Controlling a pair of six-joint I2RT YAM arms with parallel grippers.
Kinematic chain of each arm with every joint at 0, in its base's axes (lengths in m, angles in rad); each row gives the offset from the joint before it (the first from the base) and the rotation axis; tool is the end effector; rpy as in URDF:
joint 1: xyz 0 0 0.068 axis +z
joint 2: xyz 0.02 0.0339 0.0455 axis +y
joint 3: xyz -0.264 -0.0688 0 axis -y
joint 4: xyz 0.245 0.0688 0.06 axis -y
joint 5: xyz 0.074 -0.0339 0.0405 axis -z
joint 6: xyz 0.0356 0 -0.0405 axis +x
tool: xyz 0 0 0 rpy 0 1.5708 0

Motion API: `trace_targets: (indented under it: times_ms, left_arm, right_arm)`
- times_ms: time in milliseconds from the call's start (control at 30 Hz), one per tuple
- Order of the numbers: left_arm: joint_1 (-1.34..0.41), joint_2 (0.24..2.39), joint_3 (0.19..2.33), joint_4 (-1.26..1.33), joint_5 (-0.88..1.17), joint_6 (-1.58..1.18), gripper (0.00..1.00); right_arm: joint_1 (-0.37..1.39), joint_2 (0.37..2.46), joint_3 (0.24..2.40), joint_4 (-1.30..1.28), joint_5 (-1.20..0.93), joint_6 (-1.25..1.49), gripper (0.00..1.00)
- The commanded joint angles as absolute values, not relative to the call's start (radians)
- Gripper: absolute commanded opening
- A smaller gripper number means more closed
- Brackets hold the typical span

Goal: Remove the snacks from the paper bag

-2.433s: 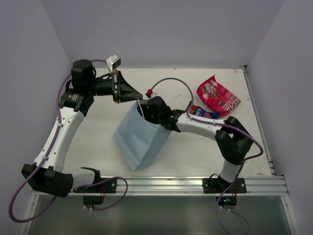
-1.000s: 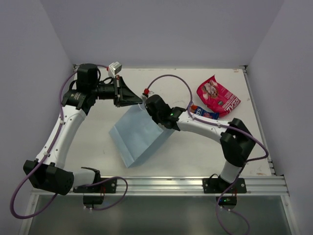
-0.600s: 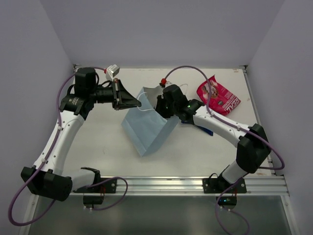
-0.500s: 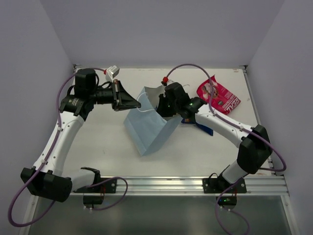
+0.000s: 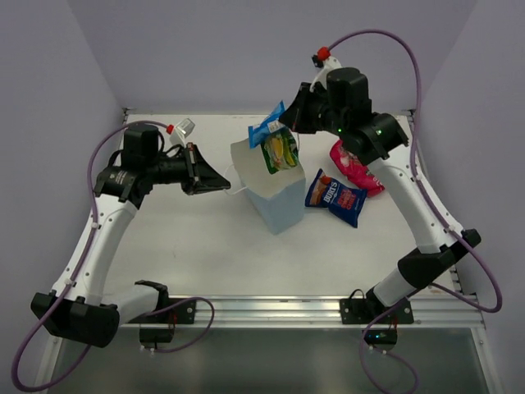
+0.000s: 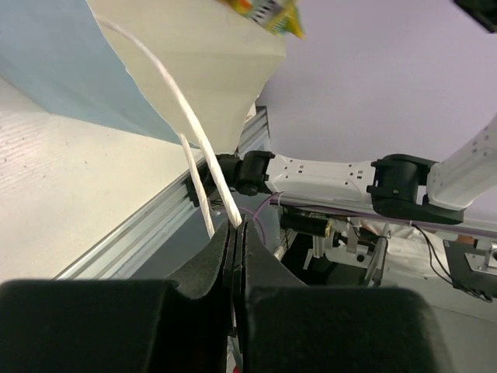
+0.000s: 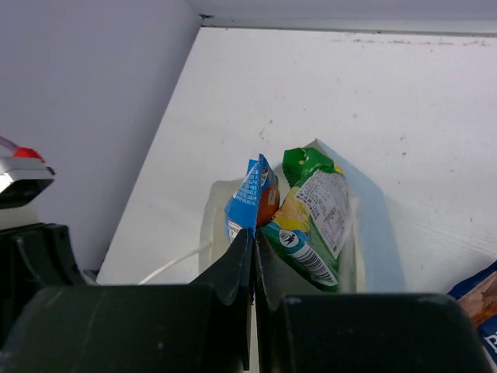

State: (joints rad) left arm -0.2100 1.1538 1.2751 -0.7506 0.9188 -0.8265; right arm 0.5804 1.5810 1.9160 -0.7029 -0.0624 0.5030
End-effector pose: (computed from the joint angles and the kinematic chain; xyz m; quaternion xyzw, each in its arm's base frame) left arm 0.2154 -0.0749 0.3878 -0.0507 0.8222 -0.5447 0.1574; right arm 0.2802 0.1864 0.4753 -0.0495 0.8228 0.3136 0.4713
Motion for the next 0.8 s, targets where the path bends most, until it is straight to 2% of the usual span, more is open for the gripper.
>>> trace_targets:
  times_ms: [0,233,433,633,767]
  left_arm:
    - [-0.198,1.121,1.285,-0.778,0.888,-0.790,0.00]
    - [-0.189,1.120,1.313,-0.756,0.845,-0.828,0.00]
    - [-0.128,1.127,1.391,-0.902,0.752,-0.781,0.00]
    - [-0.046,1.146,1.512,-1.081,0.631,-0.675,0.00]
    - [-0.012,1.178,1.584,-1.166,0.600,-0.618,0.00]
  right_arm:
    - [0.555,1.555,2.051,-0.775,-0.101,0.489,0.00]
    - [0.535,1.591,2.230,-0.847,-0.123,0.511,0.00]
    - [0.454,1.651,2.440,-0.919,-0.124,0.522,0.00]
    - [0.344,1.608,2.404,-0.917,-0.094,0.517,0.00]
    - [0.272,1.571,2.300,-0.914,-0.043,0.467,0.00]
